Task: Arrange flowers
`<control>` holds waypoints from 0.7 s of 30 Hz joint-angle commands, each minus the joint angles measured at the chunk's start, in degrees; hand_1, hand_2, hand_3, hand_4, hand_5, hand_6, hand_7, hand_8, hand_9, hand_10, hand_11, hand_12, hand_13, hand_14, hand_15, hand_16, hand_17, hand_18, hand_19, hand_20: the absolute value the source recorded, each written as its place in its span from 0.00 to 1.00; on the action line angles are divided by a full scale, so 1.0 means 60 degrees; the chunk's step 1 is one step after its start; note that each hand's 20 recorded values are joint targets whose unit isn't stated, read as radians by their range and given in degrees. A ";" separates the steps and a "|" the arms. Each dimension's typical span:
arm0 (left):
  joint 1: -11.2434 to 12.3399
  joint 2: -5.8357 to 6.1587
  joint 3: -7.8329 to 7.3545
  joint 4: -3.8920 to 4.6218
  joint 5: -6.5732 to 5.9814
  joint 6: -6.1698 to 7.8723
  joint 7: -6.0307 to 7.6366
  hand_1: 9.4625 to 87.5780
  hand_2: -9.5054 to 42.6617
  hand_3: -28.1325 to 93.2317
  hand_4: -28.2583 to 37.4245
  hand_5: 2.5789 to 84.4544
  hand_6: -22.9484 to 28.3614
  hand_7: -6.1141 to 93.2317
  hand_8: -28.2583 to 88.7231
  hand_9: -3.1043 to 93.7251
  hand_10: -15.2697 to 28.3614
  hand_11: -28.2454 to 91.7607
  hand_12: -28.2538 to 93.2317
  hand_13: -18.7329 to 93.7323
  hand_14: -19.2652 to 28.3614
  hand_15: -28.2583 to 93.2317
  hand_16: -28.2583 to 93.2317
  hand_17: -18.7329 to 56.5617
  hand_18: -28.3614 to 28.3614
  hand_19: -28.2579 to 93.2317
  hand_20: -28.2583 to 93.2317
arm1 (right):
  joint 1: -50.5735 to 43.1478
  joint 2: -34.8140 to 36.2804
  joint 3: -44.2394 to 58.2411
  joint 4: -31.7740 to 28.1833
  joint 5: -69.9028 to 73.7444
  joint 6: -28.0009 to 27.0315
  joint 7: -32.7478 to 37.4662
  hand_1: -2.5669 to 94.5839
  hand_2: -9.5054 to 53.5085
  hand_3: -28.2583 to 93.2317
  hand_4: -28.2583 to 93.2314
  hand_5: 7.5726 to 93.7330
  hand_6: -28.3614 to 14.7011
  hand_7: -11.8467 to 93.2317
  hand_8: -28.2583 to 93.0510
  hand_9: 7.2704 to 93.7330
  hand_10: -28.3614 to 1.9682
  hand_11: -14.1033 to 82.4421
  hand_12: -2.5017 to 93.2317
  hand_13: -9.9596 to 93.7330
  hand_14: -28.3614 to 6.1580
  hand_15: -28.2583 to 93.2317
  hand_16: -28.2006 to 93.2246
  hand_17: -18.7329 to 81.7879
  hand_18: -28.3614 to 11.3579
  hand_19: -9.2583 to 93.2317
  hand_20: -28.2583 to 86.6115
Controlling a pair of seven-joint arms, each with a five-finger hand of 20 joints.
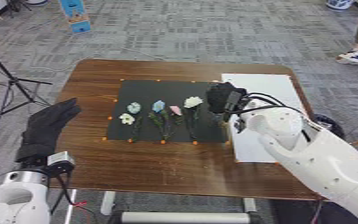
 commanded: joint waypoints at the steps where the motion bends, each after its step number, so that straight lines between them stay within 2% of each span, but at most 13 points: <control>1: -0.0039 -0.0054 0.0009 -0.0054 -0.0003 -0.0124 -0.0053 0.20 0.23 0.82 0.03 0.59 0.54 0.19 0.18 0.55 0.66 0.38 0.32 0.50 0.70 0.32 0.23 0.34 0.64 0.28 0.36 | -0.0414 -0.0781 -0.0046 0.0358 -0.0429 -0.0249 -0.0264 0.65 0.18 0.64 0.08 0.80 0.64 0.30 0.32 0.90 0.61 0.38 0.28 0.91 0.68 0.73 0.58 0.68 0.20 1.00 0.76; 11: -0.0130 -0.0010 0.0047 -0.0003 -0.0017 -0.0184 -0.0134 0.20 0.23 0.82 0.03 0.59 0.54 0.19 0.18 0.55 0.66 0.38 0.32 0.50 0.70 0.32 0.23 0.34 0.64 0.28 0.36 | -0.0494 -0.1171 0.0193 0.0691 -0.0509 -0.0439 -0.0232 0.64 0.18 0.65 0.08 0.80 0.64 0.30 0.32 0.90 0.62 0.38 0.28 0.91 0.67 0.73 0.58 0.68 0.20 1.00 0.76; 17: -0.0157 0.0012 0.0073 0.0010 -0.0010 -0.0203 -0.0165 0.20 0.23 0.82 0.03 0.59 0.54 0.19 0.18 0.55 0.66 0.38 0.32 0.50 0.70 0.32 0.23 0.33 0.64 0.28 0.36 | -0.0436 -0.1229 0.0360 0.0709 -0.0341 -0.0531 -0.0272 0.54 0.13 0.67 0.12 0.79 0.65 0.30 0.31 0.90 0.61 0.38 0.28 0.91 0.66 0.73 0.58 0.68 0.19 1.00 0.77; 21: -0.0114 0.0012 0.0055 0.0000 -0.0019 -0.0217 -0.0134 0.20 0.23 0.82 0.03 0.59 0.54 0.19 0.18 0.55 0.66 0.38 0.32 0.50 0.70 0.32 0.23 0.33 0.64 0.28 0.36 | -0.0395 -0.1263 0.0519 0.0672 -0.0279 -0.0724 -0.0367 0.43 0.09 0.74 0.12 0.78 0.65 0.30 0.26 0.89 0.59 0.38 0.28 0.90 0.64 0.74 0.58 0.67 0.17 1.00 0.77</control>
